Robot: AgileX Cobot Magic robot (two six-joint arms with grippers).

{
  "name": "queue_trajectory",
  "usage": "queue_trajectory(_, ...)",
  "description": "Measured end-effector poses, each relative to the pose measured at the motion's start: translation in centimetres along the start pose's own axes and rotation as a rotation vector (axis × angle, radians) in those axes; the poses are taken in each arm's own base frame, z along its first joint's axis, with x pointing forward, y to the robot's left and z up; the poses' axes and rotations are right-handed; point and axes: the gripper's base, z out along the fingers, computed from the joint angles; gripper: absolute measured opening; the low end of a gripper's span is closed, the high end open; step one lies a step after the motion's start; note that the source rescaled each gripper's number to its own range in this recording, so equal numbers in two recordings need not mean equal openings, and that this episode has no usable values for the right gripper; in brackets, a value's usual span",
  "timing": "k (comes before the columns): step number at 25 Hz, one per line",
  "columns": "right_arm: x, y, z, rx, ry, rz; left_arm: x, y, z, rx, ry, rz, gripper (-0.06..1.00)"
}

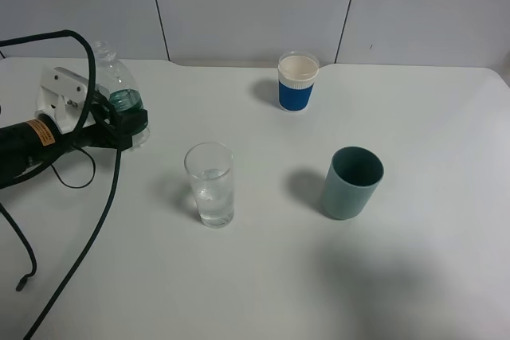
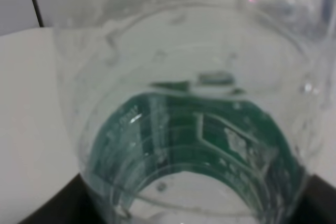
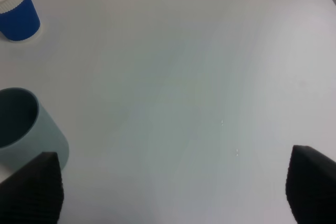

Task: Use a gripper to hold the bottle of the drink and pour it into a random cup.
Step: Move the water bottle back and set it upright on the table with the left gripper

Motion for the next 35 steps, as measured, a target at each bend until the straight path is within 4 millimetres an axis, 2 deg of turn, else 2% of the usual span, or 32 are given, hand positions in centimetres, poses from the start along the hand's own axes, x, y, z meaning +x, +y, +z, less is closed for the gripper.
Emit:
queue_trajectory(7,0.0,0.0,0.0,0.0,0.0,0.0,0.1,0.1,0.0,-0.007,0.002,0.025,0.0)
queue_trajectory(14,0.0,0.0,0.0,0.0,0.0,0.0,1.4,0.3,0.2,-0.022,0.039,0.034,0.0)
queue_trajectory(32,0.0,0.0,0.0,0.0,0.0,0.0,1.6,0.2,0.2,-0.021,0.042,0.035,0.0)
queue_trajectory(33,0.0,0.0,0.0,0.0,0.0,0.0,1.6,0.2,0.2,-0.021,0.042,0.035,0.02)
queue_trajectory(35,0.0,0.0,0.0,0.0,0.0,0.0,1.6,0.2,0.2,-0.021,0.042,0.026,0.25)
